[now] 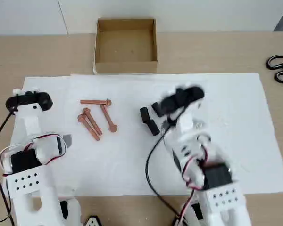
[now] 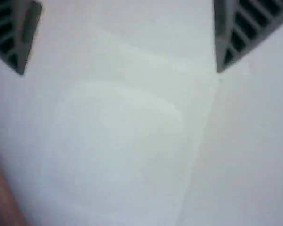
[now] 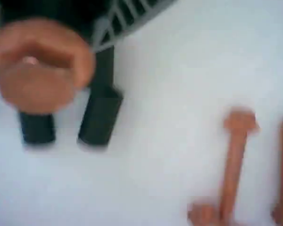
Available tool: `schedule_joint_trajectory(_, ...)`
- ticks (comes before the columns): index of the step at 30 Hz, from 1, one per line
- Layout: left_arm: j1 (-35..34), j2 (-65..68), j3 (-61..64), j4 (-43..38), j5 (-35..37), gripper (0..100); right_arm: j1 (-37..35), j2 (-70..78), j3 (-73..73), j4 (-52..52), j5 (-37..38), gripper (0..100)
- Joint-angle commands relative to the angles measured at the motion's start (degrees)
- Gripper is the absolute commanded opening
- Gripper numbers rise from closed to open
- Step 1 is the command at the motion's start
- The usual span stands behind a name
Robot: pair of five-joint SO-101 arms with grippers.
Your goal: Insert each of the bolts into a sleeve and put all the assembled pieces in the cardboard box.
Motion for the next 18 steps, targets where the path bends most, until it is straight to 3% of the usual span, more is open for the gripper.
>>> schedule_joint_trajectory(1, 0.18, -1.85, 0.57, -1.85, -0.09, 25, 0.40, 16.40, -21.71, -1.01, -0.18, 0.4)
schedule_joint_trajectory(9, 0.18, -7.47, 4.26, -1.93, -0.44, 25, 1.54, 54.81, -56.53, -12.97, -0.26, 0.4)
schedule_joint_trajectory(18, 0.18, -15.56, 6.20, -1.67, 0.44, 25, 1.54, 87.87, -81.49, -30.02, -0.18, 0.4)
